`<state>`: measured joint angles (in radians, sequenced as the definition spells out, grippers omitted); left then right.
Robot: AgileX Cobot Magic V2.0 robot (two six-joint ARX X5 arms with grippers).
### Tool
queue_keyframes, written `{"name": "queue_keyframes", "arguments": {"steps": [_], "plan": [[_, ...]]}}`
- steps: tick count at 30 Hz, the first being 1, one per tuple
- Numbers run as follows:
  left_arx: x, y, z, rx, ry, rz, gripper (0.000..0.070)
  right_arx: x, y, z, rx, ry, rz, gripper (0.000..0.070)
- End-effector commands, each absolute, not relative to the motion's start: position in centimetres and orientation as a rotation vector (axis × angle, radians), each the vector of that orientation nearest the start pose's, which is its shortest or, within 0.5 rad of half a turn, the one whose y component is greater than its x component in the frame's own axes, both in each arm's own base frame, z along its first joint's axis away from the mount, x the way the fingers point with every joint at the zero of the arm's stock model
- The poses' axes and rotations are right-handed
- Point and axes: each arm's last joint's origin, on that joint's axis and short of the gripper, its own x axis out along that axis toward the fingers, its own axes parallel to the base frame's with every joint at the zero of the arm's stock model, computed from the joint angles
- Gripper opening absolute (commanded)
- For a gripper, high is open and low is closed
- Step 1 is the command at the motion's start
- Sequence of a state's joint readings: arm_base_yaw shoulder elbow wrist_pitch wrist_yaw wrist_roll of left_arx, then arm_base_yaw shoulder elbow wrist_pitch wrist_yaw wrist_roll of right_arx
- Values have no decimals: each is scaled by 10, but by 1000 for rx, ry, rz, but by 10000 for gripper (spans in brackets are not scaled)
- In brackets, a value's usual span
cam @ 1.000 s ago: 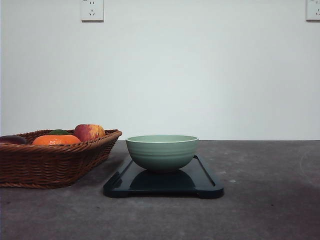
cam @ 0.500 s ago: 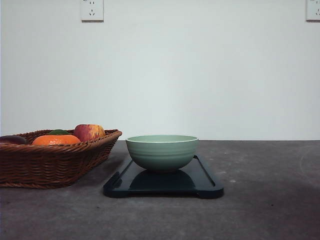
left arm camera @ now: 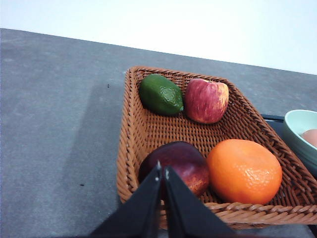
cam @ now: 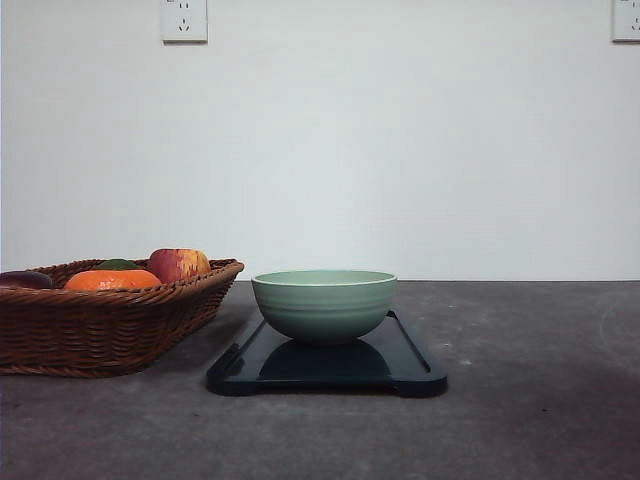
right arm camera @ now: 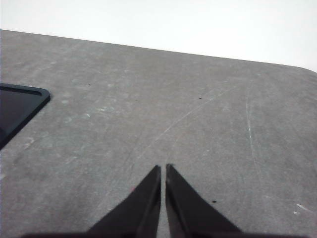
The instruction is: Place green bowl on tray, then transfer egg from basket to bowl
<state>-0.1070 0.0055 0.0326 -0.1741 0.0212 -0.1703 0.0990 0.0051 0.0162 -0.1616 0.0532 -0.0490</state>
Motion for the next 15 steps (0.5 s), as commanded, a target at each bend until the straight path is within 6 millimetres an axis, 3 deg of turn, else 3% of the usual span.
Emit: {"name": "queue_keyframes", "arguments": {"steps": [1, 15], "plan": [[95, -11, 153, -163, 157, -112, 0, 96, 8, 152, -64, 147, 51, 9], [95, -11, 153, -163, 158, -112, 0, 96, 8, 152, -64, 147, 51, 10]]}}
